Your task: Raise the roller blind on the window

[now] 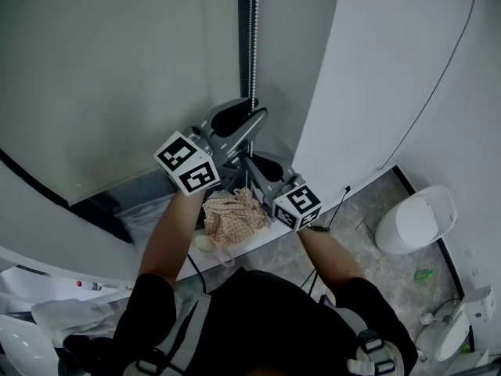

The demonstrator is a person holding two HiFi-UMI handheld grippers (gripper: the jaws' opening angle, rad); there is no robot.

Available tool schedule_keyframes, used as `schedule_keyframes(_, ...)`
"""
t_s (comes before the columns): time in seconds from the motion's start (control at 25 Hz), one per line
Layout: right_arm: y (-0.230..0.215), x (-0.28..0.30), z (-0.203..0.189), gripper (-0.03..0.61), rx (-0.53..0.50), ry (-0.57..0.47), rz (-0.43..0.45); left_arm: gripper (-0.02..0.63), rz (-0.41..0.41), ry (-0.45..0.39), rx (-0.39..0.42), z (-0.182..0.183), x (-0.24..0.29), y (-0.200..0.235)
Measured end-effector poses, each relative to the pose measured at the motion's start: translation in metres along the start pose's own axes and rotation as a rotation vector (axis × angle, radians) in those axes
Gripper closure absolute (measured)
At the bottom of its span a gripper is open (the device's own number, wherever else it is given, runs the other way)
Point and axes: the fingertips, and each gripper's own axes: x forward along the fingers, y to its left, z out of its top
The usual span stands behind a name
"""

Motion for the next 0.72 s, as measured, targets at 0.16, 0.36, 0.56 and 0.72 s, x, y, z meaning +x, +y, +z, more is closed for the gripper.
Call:
schedule_keyframes(0.16, 0.003, 0.002, -0.002, 0.560, 0.008, -0.002, 0.006, 0.600, 0.028, -0.044, -0.023, 0.000, -0.008, 0.004)
schedule_keyframes(0.36, 0.002, 0.002, -0.001, 0.561, 0.002, -0.005, 0.016, 0.600, 0.018, -0.047, -0.021, 0.001, -0.010, 0.003)
schedule_keyframes(0.56, 0.002, -0.011, -0.026, 0.561, 0.021, 0.053, 0.031, 0.598, 0.074, -0.009, 0.008, -0.025, -0.017, 0.007)
schedule_keyframes(0.72, 0.002, -0.034, -0.102, 0.561, 0.090, 0.218, 0.009, 0.598, 0.076, 0.066, -0.068, -0.101, -0.036, -0.003)
